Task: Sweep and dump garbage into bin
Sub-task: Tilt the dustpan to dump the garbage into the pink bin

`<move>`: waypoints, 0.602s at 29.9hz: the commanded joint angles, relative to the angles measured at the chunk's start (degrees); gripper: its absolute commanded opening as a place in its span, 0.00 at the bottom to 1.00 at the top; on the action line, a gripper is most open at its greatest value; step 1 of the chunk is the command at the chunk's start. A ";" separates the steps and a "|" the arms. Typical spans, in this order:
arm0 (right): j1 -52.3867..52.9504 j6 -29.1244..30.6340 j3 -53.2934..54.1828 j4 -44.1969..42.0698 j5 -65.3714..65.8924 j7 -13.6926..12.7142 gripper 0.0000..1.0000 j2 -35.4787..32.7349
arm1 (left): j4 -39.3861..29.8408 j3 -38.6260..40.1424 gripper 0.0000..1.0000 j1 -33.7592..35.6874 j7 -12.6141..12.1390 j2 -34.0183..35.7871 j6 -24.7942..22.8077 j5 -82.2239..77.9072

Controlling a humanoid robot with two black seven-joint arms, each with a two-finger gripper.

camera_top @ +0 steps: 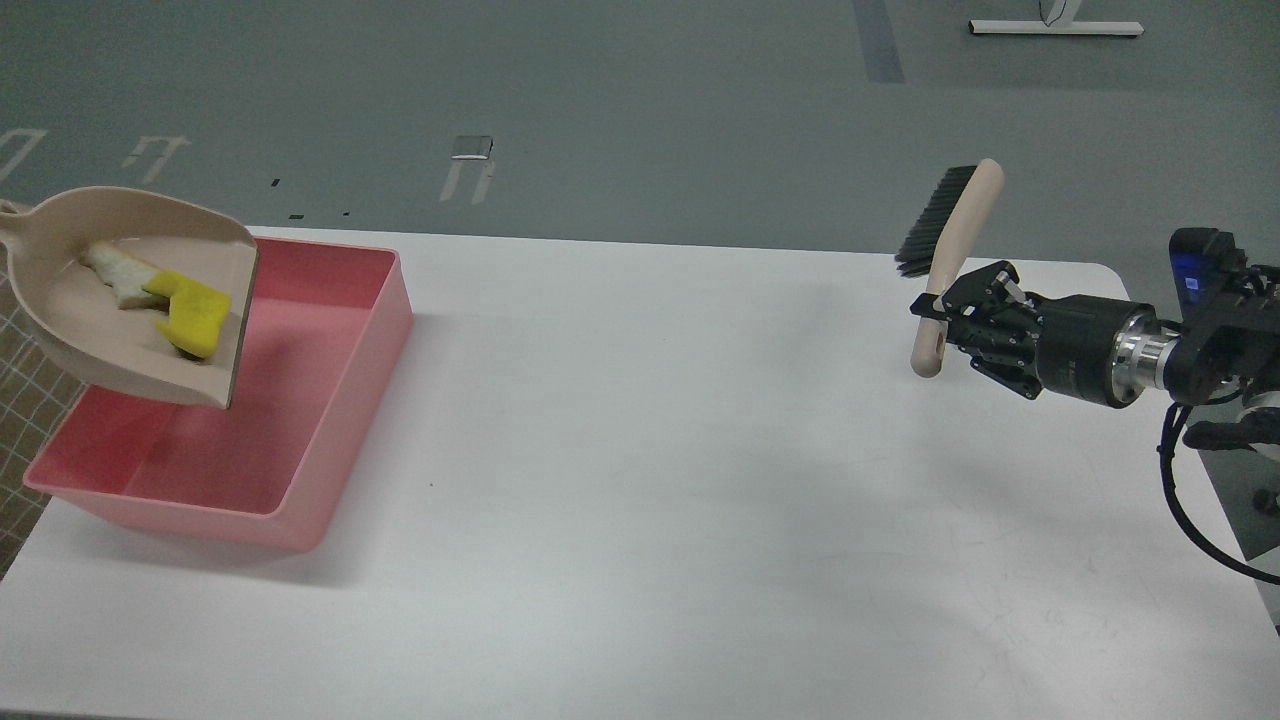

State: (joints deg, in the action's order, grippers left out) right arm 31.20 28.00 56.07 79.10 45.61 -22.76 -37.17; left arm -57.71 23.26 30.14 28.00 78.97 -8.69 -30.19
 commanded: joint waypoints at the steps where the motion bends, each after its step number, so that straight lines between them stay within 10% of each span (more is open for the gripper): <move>1: 0.09 0.00 0.00 -0.17 0.00 0.08 0.00 0.08 | -0.56 0.47 0.00 0.18 0.00 0.13 0.16 -1.89; 18: 0.18 0.00 0.00 -0.26 0.00 0.08 0.00 0.52 | -9.61 1.26 0.00 2.90 0.00 3.91 9.21 -12.61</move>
State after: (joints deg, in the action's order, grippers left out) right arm 31.37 28.00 56.11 78.83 45.61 -22.68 -36.68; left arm -65.17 24.52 32.86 28.00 81.76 -0.96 -41.71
